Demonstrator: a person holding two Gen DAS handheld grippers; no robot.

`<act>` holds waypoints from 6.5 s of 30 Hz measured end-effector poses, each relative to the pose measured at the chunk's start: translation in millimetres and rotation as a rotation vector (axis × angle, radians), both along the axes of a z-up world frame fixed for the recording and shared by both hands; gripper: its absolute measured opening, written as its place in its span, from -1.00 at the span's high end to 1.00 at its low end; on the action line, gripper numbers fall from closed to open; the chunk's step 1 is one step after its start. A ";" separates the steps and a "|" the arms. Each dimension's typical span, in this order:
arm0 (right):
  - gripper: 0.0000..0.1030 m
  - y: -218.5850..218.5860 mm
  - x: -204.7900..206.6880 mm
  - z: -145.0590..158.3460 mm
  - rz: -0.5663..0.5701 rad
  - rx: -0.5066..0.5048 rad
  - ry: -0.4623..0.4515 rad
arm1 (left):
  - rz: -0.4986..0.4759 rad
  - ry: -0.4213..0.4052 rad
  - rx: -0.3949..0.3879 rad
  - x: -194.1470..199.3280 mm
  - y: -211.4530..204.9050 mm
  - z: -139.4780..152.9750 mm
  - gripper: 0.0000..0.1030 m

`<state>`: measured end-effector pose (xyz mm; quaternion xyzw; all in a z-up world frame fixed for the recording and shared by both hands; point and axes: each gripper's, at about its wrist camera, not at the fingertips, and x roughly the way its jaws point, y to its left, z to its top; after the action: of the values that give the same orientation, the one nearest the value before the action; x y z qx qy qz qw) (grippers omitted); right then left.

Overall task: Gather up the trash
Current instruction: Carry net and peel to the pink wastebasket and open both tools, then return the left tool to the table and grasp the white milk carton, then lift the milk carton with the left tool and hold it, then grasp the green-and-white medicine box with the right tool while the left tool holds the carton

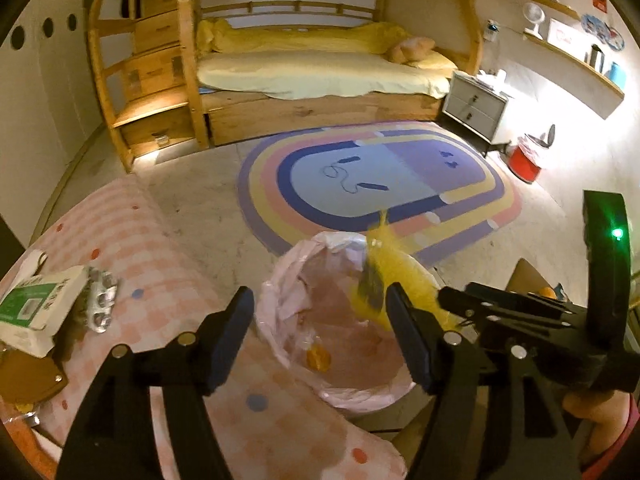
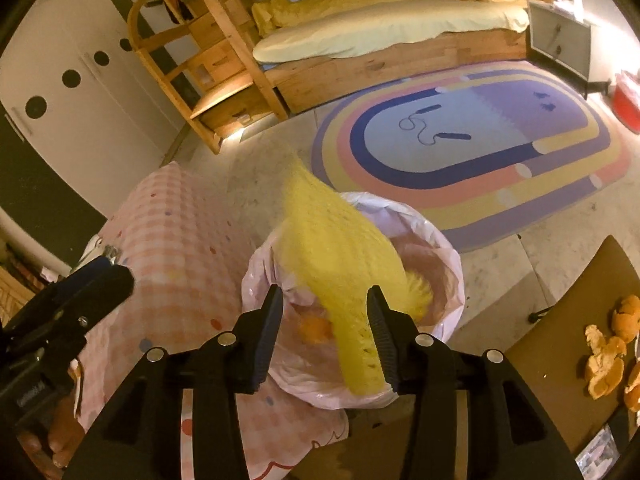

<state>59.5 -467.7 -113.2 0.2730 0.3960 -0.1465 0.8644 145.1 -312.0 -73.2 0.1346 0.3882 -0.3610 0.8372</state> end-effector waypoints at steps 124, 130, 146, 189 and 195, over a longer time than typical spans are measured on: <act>-0.09 298.0 65.1 81.4 0.644 -0.356 -0.084 | 0.708 0.030 0.012 -59.3 387.5 -13.8 -0.27; -0.09 301.5 109.9 82.3 0.659 -0.415 -0.085 | 0.692 0.010 0.063 -47.3 382.8 -19.9 0.09; -0.09 344.7 98.0 65.4 0.793 -0.338 -0.091 | 0.732 -0.055 0.058 -56.7 400.4 -3.4 0.28; 0.83 300.7 142.1 92.3 0.753 -0.516 -0.146 | 0.627 -0.132 0.011 -15.5 352.7 32.6 0.28; 0.84 302.3 113.8 92.6 0.770 -0.403 -0.113 | 0.612 -0.123 0.003 -34.6 355.0 35.3 0.28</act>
<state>173.3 -165.5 -20.6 -0.0612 0.3847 0.1274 0.9121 110.5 43.0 -37.8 0.0342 0.3597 -0.0827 0.9288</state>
